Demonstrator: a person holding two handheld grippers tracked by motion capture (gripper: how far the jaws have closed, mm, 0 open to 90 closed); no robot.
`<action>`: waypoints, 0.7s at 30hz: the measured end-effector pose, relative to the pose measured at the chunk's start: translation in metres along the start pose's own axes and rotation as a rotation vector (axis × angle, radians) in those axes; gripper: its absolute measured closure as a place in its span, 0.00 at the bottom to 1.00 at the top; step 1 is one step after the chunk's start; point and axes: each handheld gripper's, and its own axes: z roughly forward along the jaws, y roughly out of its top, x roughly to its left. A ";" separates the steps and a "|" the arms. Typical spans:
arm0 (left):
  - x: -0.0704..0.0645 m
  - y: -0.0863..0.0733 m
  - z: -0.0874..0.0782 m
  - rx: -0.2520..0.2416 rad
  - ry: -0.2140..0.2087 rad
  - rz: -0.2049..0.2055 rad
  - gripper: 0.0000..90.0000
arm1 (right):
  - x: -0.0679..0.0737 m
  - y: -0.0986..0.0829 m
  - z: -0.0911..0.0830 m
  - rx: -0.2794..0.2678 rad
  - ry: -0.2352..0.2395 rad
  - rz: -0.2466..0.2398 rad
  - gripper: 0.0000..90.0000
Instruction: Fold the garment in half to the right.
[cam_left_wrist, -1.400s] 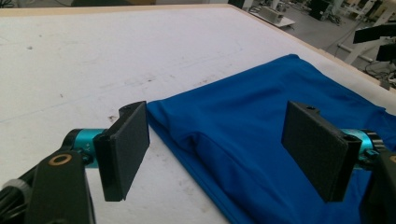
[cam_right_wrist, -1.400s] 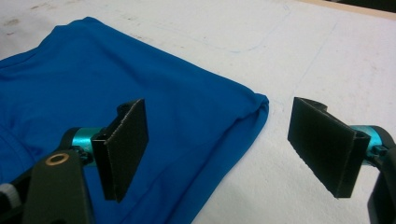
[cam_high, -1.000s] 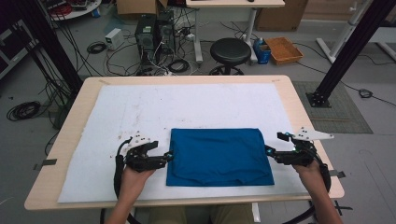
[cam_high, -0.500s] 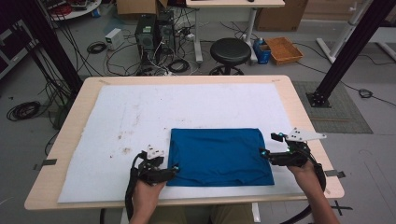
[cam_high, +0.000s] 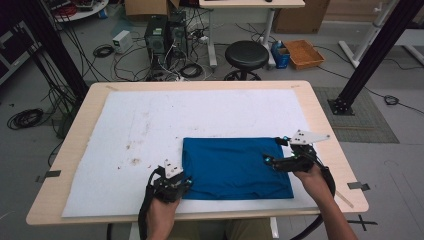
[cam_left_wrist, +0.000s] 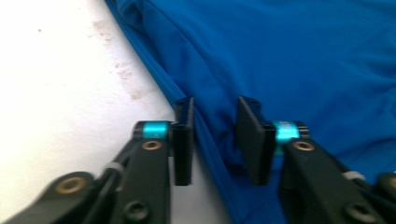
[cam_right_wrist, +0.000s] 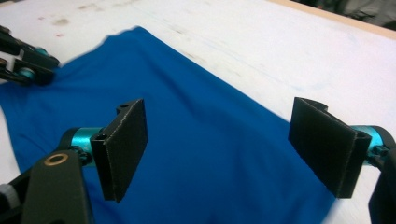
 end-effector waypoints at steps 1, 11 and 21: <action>0.001 -0.001 0.000 -0.003 -0.005 -0.004 0.81 | 0.001 0.005 0.004 -0.001 0.008 -0.002 0.22; 0.005 -0.006 0.000 -0.038 -0.062 -0.096 0.94 | 0.019 0.060 0.052 0.021 0.083 -0.034 0.22; 0.012 -0.009 0.000 -0.054 -0.106 -0.129 0.93 | 0.040 0.110 0.137 0.136 0.164 -0.080 0.22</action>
